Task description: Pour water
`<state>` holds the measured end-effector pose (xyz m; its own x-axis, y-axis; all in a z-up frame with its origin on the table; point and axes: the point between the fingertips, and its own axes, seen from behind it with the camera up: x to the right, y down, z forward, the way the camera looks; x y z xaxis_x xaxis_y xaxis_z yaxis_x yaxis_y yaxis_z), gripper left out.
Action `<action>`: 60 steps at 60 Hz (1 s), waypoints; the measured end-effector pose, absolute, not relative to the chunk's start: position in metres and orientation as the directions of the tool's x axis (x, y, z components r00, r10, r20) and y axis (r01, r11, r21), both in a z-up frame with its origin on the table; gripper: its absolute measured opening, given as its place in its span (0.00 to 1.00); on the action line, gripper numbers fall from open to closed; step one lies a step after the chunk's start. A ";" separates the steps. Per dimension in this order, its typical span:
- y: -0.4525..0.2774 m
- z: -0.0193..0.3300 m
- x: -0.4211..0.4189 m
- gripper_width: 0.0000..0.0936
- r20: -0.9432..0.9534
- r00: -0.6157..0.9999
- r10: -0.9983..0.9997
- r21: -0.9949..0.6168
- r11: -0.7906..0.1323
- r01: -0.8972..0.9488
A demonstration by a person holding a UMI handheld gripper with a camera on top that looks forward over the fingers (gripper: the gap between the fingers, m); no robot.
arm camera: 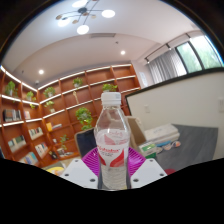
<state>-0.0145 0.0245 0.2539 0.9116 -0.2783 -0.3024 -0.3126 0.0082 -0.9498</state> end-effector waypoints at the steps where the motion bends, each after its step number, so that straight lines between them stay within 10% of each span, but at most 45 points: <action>1: 0.023 0.255 -0.003 0.38 -0.256 0.916 -0.309 -0.963 0.004 -0.268; 12: 0.016 0.250 0.088 0.38 -0.047 0.875 -0.482 -0.996 -0.048 -0.080; 43: 0.032 0.094 0.174 0.39 -0.012 0.851 -0.525 -0.967 -0.210 -0.144; 60: 0.030 0.099 0.171 0.54 -0.038 0.854 -0.520 -0.983 -0.136 -0.126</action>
